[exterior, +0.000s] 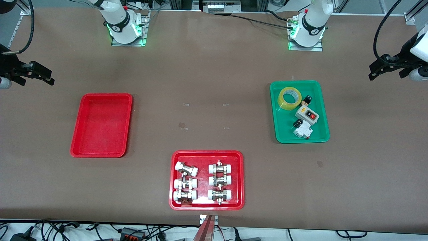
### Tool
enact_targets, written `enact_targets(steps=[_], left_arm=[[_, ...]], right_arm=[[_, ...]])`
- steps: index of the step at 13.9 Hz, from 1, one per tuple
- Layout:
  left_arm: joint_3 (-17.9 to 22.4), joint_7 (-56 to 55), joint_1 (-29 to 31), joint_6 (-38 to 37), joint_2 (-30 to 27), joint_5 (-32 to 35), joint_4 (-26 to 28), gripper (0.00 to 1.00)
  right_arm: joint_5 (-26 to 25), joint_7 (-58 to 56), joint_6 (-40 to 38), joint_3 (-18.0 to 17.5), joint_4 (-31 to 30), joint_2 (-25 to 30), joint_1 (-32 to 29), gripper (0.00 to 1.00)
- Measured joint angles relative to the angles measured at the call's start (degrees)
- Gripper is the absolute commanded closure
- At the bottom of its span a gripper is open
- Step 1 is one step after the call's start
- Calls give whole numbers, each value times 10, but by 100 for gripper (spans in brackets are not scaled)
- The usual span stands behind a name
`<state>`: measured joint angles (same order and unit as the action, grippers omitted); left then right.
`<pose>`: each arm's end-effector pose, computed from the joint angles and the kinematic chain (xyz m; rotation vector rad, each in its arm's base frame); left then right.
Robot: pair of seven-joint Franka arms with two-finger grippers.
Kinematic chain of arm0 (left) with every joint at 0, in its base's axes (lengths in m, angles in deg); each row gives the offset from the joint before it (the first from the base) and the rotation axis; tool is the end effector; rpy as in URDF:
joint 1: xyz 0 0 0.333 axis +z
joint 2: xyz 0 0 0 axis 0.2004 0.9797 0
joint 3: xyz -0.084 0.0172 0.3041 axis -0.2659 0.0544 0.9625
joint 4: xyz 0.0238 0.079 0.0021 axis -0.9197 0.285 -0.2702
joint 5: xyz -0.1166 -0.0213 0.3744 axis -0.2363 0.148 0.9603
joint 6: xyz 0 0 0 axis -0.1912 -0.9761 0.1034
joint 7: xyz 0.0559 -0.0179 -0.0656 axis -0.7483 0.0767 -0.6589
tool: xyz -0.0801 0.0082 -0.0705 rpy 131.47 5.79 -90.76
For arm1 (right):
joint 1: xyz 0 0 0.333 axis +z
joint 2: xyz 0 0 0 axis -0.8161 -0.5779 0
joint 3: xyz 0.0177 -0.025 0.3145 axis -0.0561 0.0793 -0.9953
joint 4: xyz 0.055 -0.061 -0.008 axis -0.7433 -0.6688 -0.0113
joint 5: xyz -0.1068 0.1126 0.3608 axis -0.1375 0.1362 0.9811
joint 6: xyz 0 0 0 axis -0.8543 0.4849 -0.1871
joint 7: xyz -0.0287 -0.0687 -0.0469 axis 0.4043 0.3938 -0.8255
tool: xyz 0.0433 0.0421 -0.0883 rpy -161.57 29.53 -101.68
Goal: Left arm passes tape to right arm into tray
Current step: 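Move the left gripper over the green tray toward the tape roll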
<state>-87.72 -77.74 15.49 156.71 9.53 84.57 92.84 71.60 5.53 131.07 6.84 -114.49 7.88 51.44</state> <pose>0.5243 0.0092 0.6177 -3.0983 -0.1092 -0.0243 0.5466 -0.0326 0.5900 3.1387 0.0249 -0.0049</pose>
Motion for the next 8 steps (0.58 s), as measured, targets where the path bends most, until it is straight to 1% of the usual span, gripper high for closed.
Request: enact_targets(steps=[5, 6, 8], left_arm=[[-1, 0, -2, -2, 6, 0, 2, 0], [-2, 0, -4, -3, 9, -1, 8, 0], [-10, -6, -12, -3, 17, -5, 40, 0]], right_arm=[[0, 0, -1, 0, 0, 3, 0, 0], [0, 0, -1, 0, 0, 3, 0, 0], [0, 0, -1, 0, 0, 3, 0, 0]])
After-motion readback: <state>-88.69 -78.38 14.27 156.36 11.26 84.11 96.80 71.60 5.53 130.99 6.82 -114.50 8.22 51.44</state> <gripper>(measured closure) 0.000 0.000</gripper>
